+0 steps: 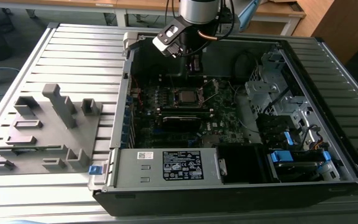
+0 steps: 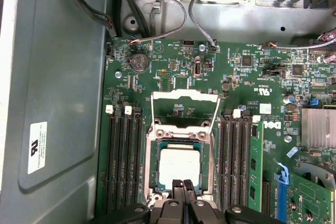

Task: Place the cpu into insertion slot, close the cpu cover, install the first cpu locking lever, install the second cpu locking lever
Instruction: 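Close the cpu cover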

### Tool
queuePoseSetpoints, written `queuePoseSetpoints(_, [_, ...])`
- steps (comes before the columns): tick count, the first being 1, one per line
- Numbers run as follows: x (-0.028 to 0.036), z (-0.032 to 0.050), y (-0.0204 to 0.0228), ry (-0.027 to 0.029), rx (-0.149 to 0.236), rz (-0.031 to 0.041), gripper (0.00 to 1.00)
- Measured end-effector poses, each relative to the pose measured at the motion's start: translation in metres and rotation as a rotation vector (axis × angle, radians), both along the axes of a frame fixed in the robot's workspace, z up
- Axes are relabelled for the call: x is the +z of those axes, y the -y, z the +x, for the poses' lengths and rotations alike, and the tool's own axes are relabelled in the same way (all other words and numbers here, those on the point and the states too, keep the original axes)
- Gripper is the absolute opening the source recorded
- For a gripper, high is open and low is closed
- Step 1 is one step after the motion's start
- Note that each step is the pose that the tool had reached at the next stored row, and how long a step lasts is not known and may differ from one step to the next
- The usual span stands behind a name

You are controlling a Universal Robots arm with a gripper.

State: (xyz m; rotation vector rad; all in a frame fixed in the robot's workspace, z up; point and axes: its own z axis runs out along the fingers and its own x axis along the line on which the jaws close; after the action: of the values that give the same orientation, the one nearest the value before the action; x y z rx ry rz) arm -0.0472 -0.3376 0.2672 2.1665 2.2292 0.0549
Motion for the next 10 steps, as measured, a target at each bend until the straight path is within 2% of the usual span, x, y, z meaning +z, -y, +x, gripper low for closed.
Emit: queuePoseSetpoints(10, [-0.0001, 0.0104, 0.0000, 0.0000, 0.000, 0.0000, 0.11])
